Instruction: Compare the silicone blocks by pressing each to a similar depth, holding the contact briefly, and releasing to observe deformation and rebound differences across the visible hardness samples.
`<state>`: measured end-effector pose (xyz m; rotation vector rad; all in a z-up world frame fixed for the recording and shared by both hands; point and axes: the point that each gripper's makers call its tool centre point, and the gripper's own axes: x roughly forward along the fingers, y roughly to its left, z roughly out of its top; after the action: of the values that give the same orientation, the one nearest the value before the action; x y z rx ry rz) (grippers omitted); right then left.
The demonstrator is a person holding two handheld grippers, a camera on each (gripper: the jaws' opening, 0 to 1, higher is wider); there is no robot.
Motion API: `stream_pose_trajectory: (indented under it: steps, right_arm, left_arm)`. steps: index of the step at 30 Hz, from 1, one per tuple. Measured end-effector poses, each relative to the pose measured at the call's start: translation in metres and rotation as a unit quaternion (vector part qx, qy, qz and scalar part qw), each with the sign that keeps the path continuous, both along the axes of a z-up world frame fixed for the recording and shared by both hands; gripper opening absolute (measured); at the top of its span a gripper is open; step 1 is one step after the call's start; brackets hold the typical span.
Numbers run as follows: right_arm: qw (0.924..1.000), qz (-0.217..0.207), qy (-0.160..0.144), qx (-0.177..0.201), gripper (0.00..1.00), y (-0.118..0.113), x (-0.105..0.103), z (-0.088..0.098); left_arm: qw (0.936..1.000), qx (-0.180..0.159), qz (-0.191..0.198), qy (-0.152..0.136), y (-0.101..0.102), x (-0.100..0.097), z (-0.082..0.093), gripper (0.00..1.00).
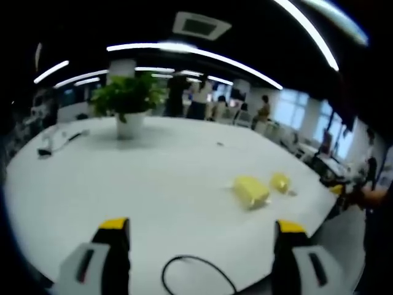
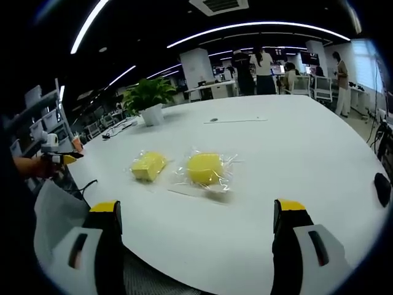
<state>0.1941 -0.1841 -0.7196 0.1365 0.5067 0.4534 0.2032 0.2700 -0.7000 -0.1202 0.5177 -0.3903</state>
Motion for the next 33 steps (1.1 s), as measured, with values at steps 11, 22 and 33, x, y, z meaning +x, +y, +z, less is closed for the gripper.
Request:
stream_pose_trajectory:
  steps: [11,22,33]
  right_arm:
    - [0.9998,-0.005,0.017,0.010,0.96,0.003,-0.008,-0.017]
    - [0.9999,-0.004,0.012,0.008,0.96,0.004,-0.006,-0.011]
    - [0.9999,0.002,0.015,0.002,0.96,0.008,-0.007,-0.012]
  left_arm:
    - [0.9999,-0.005,-0.007,0.009,-0.013,0.002,-0.002,1.00]
    - [0.9982,-0.032,-0.038,0.034,-0.035,0.014,-0.001,1.00]
    - [0.9849,-0.162,-0.017,0.057,-0.056,0.069,0.005,0.96]
